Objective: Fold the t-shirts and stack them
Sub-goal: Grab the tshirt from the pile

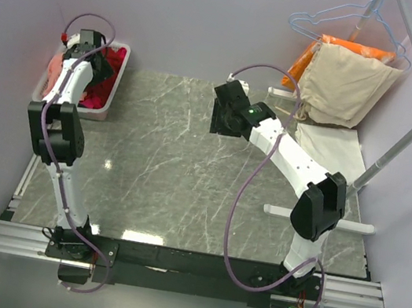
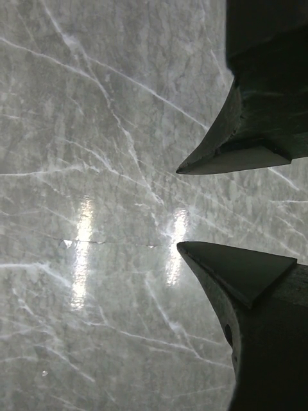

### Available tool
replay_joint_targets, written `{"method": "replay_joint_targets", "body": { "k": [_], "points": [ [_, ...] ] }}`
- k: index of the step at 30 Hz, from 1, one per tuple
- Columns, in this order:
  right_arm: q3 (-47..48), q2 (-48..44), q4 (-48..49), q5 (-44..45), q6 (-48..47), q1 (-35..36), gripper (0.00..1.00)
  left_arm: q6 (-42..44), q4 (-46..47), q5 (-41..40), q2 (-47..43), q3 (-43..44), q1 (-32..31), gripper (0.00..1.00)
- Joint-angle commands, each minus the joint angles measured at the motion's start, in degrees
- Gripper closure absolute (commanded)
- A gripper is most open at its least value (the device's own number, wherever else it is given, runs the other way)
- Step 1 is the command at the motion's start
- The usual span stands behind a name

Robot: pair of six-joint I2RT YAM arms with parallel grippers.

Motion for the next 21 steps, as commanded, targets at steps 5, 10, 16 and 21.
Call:
{"method": "replay_joint_targets", "body": {
  "k": [5,10,16,21],
  "points": [
    [6.6,3.55,-3.14,2.59,-0.48,0.43,0.47,0.58,4.15,4.46,5.09,4.96,2.36,0.24],
    [8.71,5.74,-4.11,2.06,-0.48,0.43,0.47,1.29,5.29,6.3,4.92,6.81,2.71,0.3],
    [9.24,6.54,-4.11,2.15,-0.04,0.52,0.49,1.99,7.23,8.85,3.95,5.75,2.71,0.36],
    [7.66,5.93,-3.94,2.85,0.22,0.43,0.49,2.34,6.7,10.52,4.74,5.05,2.71,0.92]
  ]
}}
